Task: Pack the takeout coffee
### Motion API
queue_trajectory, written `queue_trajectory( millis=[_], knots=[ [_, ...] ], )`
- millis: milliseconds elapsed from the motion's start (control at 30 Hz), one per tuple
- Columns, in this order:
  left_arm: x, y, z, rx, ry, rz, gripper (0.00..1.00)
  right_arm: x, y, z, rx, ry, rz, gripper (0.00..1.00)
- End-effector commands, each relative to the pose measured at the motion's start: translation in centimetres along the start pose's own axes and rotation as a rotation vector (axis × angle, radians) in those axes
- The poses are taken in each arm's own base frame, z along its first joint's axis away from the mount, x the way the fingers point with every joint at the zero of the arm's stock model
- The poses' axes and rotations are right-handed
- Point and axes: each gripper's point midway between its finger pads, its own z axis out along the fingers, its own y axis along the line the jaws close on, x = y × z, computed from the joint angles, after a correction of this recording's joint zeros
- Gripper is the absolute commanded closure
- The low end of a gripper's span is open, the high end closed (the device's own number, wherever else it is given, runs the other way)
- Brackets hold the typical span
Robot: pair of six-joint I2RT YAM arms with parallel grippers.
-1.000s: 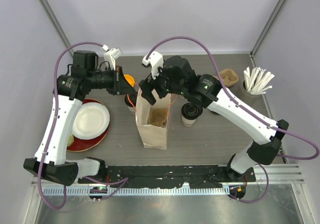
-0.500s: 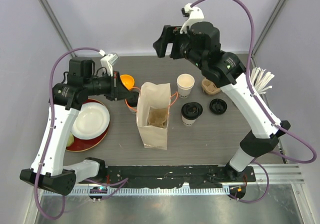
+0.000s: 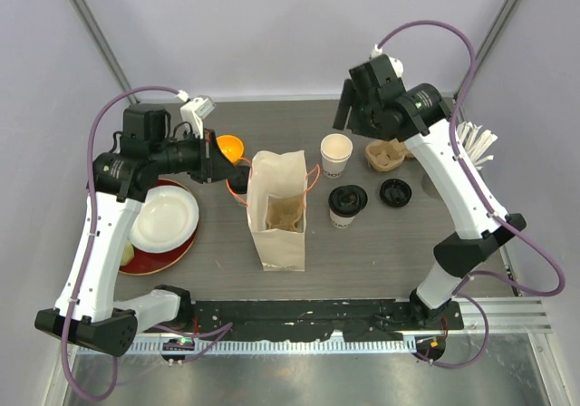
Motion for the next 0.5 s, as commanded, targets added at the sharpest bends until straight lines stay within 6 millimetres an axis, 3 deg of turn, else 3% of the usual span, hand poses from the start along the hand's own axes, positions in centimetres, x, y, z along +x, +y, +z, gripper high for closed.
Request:
queue_trajectory(
  millis=[0,100,133,200,300,467],
  knots=[
    [-0.9,-0.6,-0.5,0.016,-0.047,0.069,1.00,6.9,-6.2,-1.4,0.159,0.243,-0.020,0.24],
    [-0.9,-0.5,-0.2,0.018,-0.042,0.069,1.00,9.4,-7.3,-0.6,0.141,0.317,-0.030,0.24],
    [-1.0,-0.6,-0.2,0.022,-0.044,0.070,1.00,9.2,-7.1,0.4,0.102,0.313,-0.012,0.24],
    [-1.1,-0.6,-0.1,0.025,-0.047,0.070,1.00,11.4,-6.8,1.5,-0.004,0.399,-0.084,0.28],
    [-1.1,-0.7,0.0,0.030,-0.043,0.070,1.00,12.2,-7.4,3.2,-0.035,0.410,-0.151,0.35],
    [-1.1,-0.7,0.1,0.030,-0.039,0.065,1.00,13.1,-6.6,5.4,-0.109,0.424,-0.168,0.43]
  ],
)
